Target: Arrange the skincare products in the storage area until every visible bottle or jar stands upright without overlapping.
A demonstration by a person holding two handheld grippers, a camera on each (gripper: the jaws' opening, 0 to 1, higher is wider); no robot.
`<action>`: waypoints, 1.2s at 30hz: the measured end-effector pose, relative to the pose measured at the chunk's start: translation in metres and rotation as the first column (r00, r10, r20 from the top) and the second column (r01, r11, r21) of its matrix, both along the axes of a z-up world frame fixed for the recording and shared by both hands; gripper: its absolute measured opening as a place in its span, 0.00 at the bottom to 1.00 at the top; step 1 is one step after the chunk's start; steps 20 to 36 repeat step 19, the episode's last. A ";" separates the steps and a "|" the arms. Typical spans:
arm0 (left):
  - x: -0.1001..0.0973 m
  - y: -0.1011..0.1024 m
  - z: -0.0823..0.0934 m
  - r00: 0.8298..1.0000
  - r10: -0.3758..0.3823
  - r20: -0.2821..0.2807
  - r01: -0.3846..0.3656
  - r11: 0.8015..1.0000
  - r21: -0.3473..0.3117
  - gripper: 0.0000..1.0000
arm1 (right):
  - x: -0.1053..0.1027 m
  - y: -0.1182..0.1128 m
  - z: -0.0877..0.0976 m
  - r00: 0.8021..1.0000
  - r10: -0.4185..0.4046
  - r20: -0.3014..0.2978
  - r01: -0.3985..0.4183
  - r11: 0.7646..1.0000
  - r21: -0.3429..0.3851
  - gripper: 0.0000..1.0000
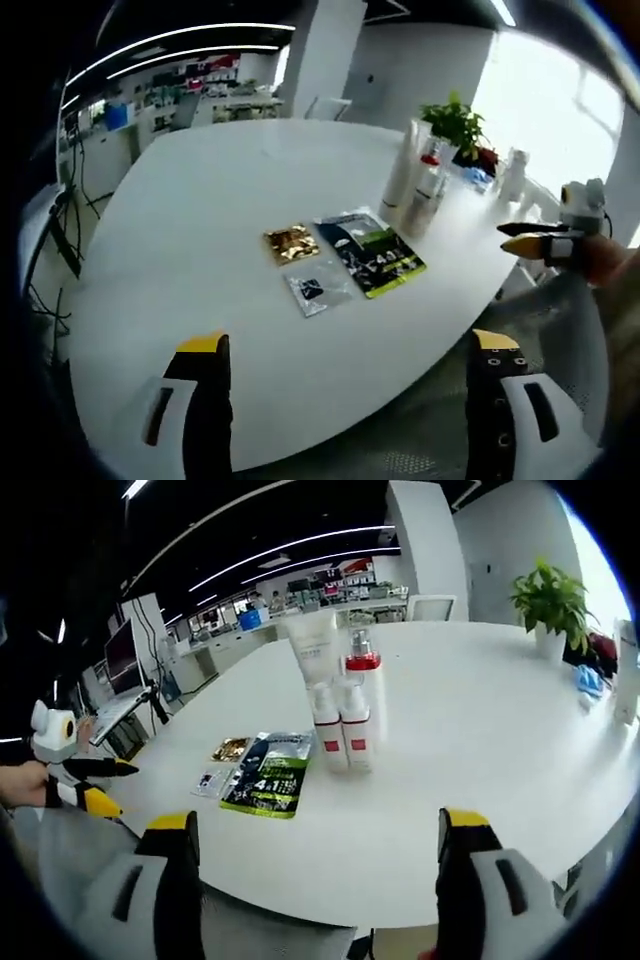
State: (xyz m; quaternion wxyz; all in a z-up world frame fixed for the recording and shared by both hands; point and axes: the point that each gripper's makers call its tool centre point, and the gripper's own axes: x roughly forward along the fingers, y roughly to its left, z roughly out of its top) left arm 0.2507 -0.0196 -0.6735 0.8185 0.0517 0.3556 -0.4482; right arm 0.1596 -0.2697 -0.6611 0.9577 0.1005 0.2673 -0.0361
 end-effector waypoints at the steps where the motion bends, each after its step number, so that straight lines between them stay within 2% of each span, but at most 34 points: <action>1: -0.001 0.001 -0.001 1.000 -0.002 0.000 0.002 1.000 0.005 0.97 | 0.000 0.001 0.000 1.000 0.004 0.000 -0.004 1.000 0.000 1.00; 36: 0.000 0.002 -0.004 1.000 -0.002 0.000 0.002 1.000 0.016 0.96 | 0.000 0.003 0.000 1.000 0.014 -0.008 -0.014 1.000 0.004 1.00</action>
